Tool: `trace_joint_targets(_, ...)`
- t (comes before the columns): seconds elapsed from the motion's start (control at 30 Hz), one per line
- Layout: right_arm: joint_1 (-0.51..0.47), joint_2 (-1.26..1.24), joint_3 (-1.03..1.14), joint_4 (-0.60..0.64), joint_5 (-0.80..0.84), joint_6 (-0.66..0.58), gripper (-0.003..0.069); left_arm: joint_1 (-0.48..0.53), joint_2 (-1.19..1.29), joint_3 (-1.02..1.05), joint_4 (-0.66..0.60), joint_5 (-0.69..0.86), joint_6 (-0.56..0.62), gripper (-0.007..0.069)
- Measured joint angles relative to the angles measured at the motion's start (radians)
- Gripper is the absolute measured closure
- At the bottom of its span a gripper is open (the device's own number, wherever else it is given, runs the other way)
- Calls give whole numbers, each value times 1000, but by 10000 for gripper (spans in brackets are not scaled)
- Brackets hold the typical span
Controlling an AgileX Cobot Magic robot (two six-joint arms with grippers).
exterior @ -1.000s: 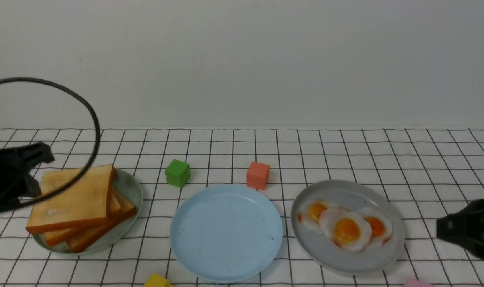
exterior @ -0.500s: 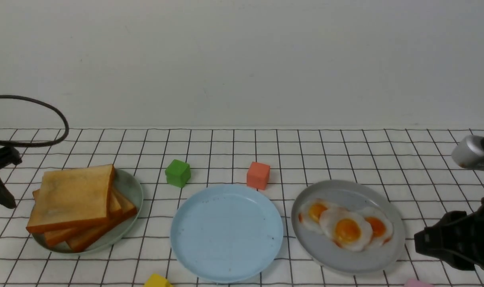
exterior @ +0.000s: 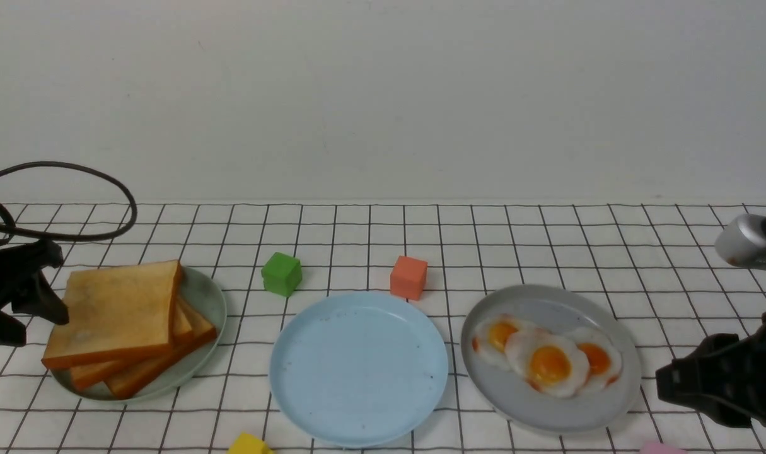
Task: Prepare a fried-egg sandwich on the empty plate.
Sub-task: Use the left arm to grab a slice of bread
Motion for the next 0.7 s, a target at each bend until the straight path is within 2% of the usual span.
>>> trace_joint_targets(0.17, 0, 0, 0, 0, 1, 0, 418, 0, 49, 0, -61, -2, 67, 224)
trace_joint_targets(0.3, 0, 0, 0, 0, 1, 0, 418, 1, 80, -1, -75, -4, 75, 254)
trace_joint_targets(0.57, 0, 0, 0, 0, 4, 0, 418, 2, 63, -4, -52, 3, 78, 479)
trace_joint_targets(0.7, 0, 0, 0, -1, 5, 0, 418, 2, 20, -21, -11, 29, 75, 527)
